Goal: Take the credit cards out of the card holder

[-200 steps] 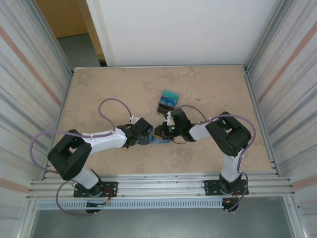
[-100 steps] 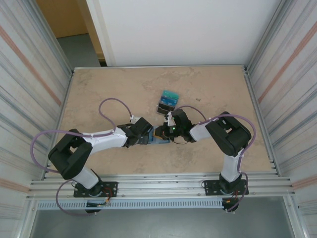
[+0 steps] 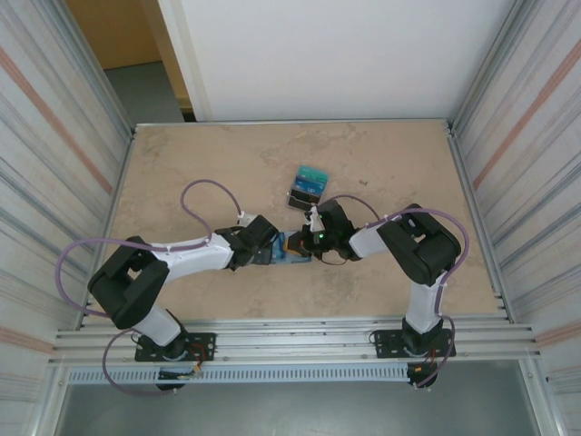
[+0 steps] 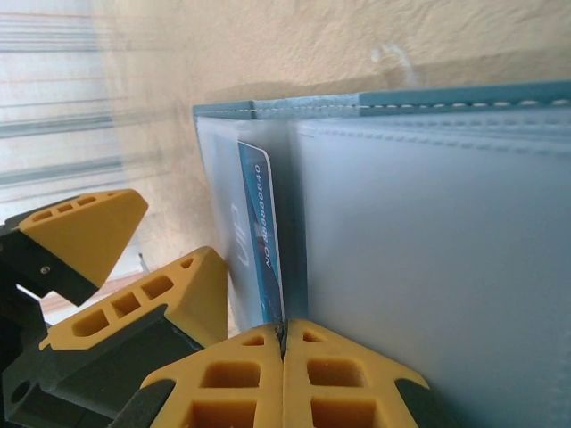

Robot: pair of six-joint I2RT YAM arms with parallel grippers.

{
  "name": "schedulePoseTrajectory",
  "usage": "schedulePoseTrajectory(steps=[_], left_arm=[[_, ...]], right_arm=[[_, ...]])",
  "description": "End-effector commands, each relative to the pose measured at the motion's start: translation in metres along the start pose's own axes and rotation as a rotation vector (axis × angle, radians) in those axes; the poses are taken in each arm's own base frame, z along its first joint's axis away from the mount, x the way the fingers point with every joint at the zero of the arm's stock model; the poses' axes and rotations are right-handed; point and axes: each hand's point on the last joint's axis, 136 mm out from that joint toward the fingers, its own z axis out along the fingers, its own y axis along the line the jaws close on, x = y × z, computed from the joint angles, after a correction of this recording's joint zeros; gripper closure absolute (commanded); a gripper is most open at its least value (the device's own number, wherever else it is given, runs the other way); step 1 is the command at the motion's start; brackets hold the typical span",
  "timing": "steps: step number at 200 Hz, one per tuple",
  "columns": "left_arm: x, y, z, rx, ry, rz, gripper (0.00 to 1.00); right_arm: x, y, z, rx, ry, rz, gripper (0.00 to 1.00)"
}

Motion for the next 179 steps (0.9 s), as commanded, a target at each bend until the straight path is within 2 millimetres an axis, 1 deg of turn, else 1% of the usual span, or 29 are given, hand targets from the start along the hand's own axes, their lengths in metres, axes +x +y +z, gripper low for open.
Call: schedulePoseTrajectory(steps=[1, 25, 46, 54, 66, 78, 92, 119, 151, 179], left_arm=[[-0.005, 0.009, -0.007, -0.028, -0.015, -0.026, 0.01], [-0.009, 0.007, -0.011, -0.017, -0.026, -0.029, 0.01], [-0.012, 0.005, -0.011, -0.009, -0.033, -0.025, 0.01], [-0.011, 0.004, -0.009, -0.01, -0.029, -0.023, 0.01], [-0.009, 0.003, -0.006, -0.013, -0.018, -0.017, 0.01], [-0.007, 0.002, -0.004, -0.014, -0.006, -0.014, 0.01], [-0.003, 0.003, -0.001, -0.018, 0.006, -0.016, 0.01], [0.004, 0.004, 0.002, -0.029, 0.027, -0.007, 0.01], [0.007, 0.006, 0.005, -0.041, 0.042, 0.001, 0.01], [0.008, 0.003, 0.007, -0.035, 0.052, 0.005, 0.01]], right_arm=[[-0.001, -0.002, -0.004, 0.027, -0.006, -0.016, 0.96], [-0.001, -0.003, -0.005, 0.035, -0.009, -0.018, 0.96], [0.0, 0.002, -0.003, 0.02, 0.001, -0.027, 0.94], [0.001, 0.007, -0.002, 0.003, 0.007, -0.032, 0.92], [0.001, 0.015, 0.0, -0.027, 0.014, -0.039, 0.85], [0.001, 0.02, 0.002, -0.052, 0.016, -0.041, 0.83], [0.0, 0.023, 0.002, -0.07, 0.012, -0.039, 0.82], [0.0, 0.021, 0.004, -0.076, 0.011, -0.033, 0.82], [-0.001, 0.02, 0.007, -0.106, 0.007, -0.018, 0.82], [-0.002, 0.022, 0.01, -0.135, 0.011, -0.014, 0.82]])
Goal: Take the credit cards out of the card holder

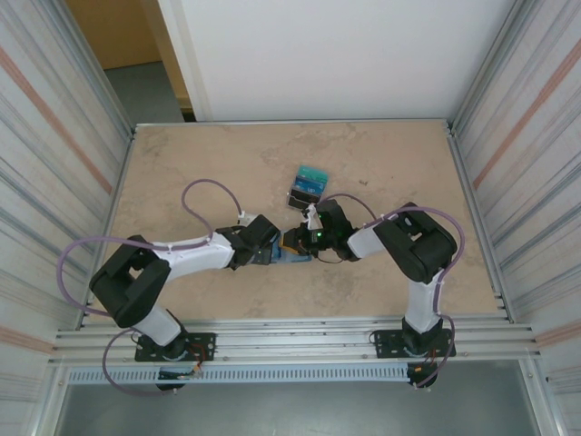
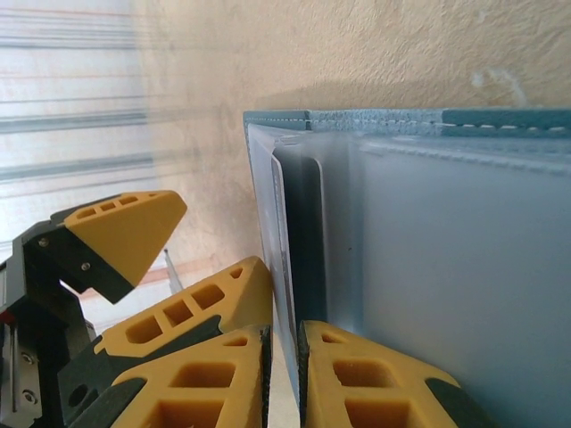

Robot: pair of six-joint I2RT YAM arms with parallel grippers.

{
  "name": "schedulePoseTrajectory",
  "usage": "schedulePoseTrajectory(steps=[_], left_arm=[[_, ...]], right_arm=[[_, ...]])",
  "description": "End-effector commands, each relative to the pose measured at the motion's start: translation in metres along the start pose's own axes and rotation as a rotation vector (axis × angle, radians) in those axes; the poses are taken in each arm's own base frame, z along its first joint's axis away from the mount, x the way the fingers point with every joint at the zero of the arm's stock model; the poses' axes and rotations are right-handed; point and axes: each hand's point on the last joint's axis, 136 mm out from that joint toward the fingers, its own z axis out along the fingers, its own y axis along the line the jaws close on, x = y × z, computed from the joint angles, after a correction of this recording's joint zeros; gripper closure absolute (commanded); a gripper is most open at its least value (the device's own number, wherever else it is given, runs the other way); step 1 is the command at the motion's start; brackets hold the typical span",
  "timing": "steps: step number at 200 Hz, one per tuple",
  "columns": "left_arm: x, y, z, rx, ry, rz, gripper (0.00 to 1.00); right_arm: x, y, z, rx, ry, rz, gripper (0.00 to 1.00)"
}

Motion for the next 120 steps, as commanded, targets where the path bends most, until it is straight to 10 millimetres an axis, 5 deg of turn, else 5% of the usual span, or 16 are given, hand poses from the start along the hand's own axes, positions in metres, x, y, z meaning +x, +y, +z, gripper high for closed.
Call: schedulePoseTrajectory(steps=[1, 120], left_arm=[[0.008, 0.005, 0.005, -0.031, 0.043, 0.001, 0.02], [0.008, 0.008, 0.003, -0.041, 0.043, 0.005, 0.01]], right_arm=[[0.002, 0.005, 0.005, -0.05, 0.014, 0.005, 0.82], [-0.004, 0.007, -0.006, -0.081, -0.014, 0.001, 0.9]])
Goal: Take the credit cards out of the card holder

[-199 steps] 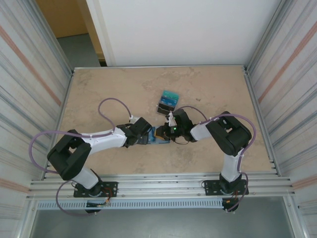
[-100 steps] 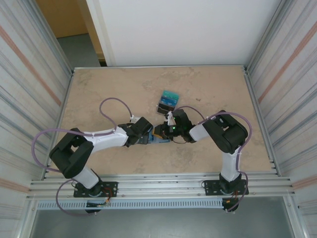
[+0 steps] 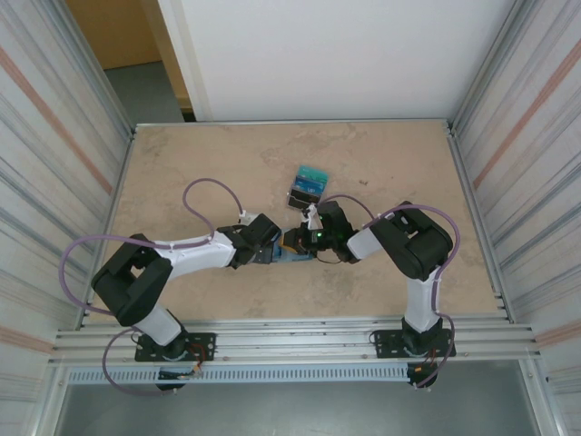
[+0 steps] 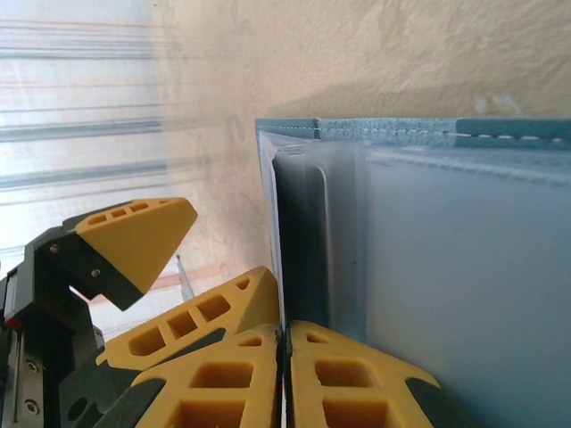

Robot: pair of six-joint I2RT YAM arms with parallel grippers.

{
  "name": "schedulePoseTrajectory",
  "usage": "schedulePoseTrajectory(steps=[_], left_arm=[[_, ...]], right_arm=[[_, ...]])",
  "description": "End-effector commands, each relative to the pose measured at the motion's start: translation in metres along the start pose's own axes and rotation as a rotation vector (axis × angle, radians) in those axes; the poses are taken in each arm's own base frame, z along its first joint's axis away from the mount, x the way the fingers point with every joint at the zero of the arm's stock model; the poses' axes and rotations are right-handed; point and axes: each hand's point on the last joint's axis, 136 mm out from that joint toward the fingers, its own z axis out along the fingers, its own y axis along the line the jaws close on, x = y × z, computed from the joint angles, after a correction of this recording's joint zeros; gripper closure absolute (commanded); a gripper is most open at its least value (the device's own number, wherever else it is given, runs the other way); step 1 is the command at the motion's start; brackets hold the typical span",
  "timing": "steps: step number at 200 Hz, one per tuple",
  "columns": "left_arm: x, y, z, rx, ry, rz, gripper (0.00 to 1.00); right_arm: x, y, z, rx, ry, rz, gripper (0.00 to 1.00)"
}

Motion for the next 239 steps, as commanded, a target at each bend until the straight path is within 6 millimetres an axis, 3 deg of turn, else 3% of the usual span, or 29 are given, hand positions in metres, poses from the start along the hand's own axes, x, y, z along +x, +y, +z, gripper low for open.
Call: schedulePoseTrajectory(steps=[1, 104, 197, 239], left_arm=[[0.01, 0.01, 0.002, -0.041, 0.043, 0.007, 0.01], [0.011, 0.012, 0.001, -0.045, 0.044, 0.005, 0.01], [0.01, 0.024, -0.002, -0.071, 0.033, -0.002, 0.01], [0.004, 0.029, -0.004, -0.073, 0.014, 0.0, 0.01]], right_arm=[[0.0, 0.008, -0.006, -0.045, 0.006, -0.004, 0.9], [-0.006, 0.003, -0.018, -0.034, -0.019, 0.005, 0.97], [-0.003, -0.009, -0.045, 0.263, -0.019, -0.089, 0.98], [-0.005, 0.003, -0.065, 0.381, -0.031, -0.191, 0.99]])
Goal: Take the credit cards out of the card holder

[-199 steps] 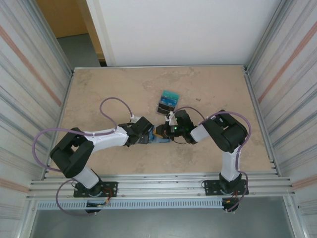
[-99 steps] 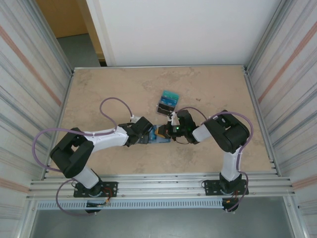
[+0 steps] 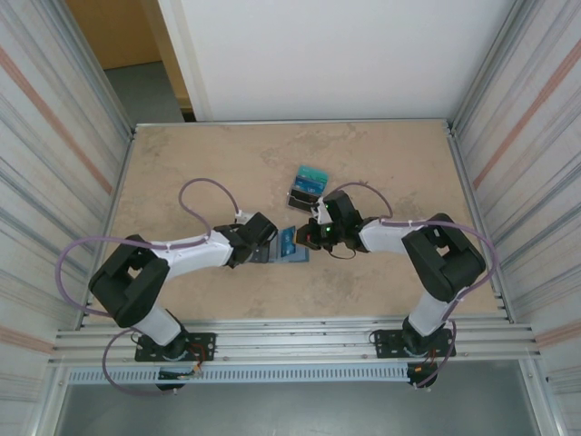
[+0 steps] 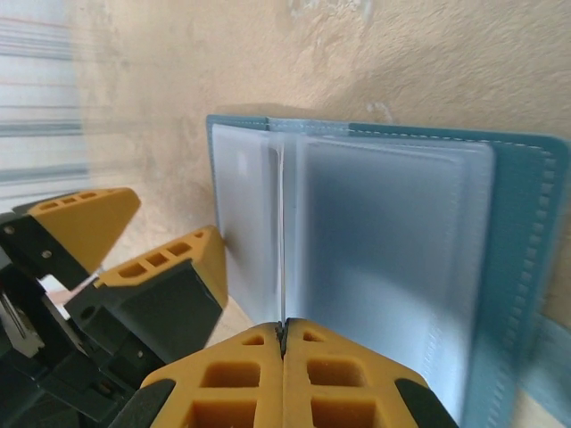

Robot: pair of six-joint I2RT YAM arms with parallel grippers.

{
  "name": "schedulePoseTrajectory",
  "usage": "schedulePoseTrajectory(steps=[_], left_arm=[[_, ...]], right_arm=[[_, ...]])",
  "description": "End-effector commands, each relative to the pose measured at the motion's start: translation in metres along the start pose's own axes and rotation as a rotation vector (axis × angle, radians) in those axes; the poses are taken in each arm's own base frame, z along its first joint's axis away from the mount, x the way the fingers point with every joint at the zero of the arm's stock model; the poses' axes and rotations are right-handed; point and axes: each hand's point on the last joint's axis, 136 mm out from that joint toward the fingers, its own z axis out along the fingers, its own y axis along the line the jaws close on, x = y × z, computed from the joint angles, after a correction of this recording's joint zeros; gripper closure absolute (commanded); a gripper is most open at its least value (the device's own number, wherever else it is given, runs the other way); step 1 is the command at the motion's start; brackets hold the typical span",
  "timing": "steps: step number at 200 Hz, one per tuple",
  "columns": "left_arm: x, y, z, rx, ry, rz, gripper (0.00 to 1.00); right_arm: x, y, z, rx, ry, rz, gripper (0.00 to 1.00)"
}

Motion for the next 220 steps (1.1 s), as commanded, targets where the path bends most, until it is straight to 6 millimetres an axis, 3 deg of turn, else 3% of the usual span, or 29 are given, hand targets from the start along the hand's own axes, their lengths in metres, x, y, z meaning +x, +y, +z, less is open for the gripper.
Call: schedulePoseTrajectory(steps=[1, 56, 118, 162, 220], left_arm=[[0.003, 0.016, -0.004, -0.048, -0.001, 0.02, 0.01], [-0.011, 0.005, -0.017, 0.023, -0.029, 0.024, 0.01], [-0.035, 0.006, -0.05, 0.092, -0.13, -0.02, 0.01], [-0.041, 0.012, -0.063, 0.11, -0.178, -0.053, 0.01], [-0.048, 0.019, -0.072, 0.106, -0.204, -0.067, 0.01]], right_arm=[[0.001, -0.001, -0.018, 0.12, -0.003, -0.094, 0.99], [-0.021, 0.018, -0.056, 0.287, -0.04, -0.29, 0.97], [-0.073, 0.038, -0.082, 0.428, -0.101, -0.54, 0.99], [-0.108, 0.055, -0.085, 0.423, -0.089, -0.701, 1.0], [-0.148, 0.043, -0.075, 0.426, -0.046, -0.775, 1.0]])
